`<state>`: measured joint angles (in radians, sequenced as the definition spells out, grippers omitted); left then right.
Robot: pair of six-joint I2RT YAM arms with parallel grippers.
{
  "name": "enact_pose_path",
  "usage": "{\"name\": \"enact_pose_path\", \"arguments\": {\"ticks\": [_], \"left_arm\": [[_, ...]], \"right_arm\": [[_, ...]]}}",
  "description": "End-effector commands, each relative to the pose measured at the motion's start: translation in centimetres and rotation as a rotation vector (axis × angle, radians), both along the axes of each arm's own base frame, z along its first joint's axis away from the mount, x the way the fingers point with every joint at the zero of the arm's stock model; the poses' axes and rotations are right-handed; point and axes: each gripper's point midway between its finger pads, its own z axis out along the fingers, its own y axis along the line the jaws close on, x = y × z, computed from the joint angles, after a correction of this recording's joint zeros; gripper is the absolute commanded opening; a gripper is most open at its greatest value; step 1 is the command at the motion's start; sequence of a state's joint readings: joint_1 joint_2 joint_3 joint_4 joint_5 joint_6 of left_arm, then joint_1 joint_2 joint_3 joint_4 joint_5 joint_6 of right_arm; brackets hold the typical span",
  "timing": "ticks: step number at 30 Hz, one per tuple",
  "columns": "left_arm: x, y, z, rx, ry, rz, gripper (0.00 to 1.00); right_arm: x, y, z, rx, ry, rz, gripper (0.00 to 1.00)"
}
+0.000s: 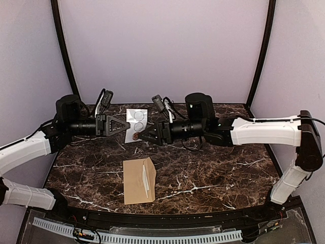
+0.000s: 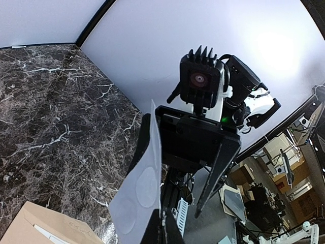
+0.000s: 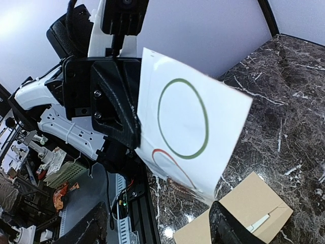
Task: Place the letter into the envelope and seal it
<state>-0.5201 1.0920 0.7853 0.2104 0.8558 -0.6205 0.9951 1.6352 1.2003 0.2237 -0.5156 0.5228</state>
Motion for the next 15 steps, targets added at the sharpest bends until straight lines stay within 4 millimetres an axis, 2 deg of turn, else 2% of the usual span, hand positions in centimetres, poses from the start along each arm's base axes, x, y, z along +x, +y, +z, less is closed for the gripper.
{"name": "enact_pose_path", "arguments": {"ticks": [1,8,10,15], "left_arm": [[-1.2,0.2,1.3,-0.02,-0.04,-0.036,0.0],[-1.7,0.4,1.7,-0.049,-0.027,-0.036,0.0],[-1.7,0.4,1.5,-0.048,-0.02,-0.036,0.0],[-1.6,0.4,1.1,-0.05,-0.008,-0.035,0.0]], "right_arm": [[0.4,0.0,1.1,0.04,-0.02,-0.042,0.66],[0.2,-0.1,0.9,0.043,-0.024,-0.034,0.66],[-0.2,0.0,1.1,0.061,-0.022,-0.01,0.61],[-1.0,0.3,1.7,0.094,-0.013,0.038,0.42]]}}
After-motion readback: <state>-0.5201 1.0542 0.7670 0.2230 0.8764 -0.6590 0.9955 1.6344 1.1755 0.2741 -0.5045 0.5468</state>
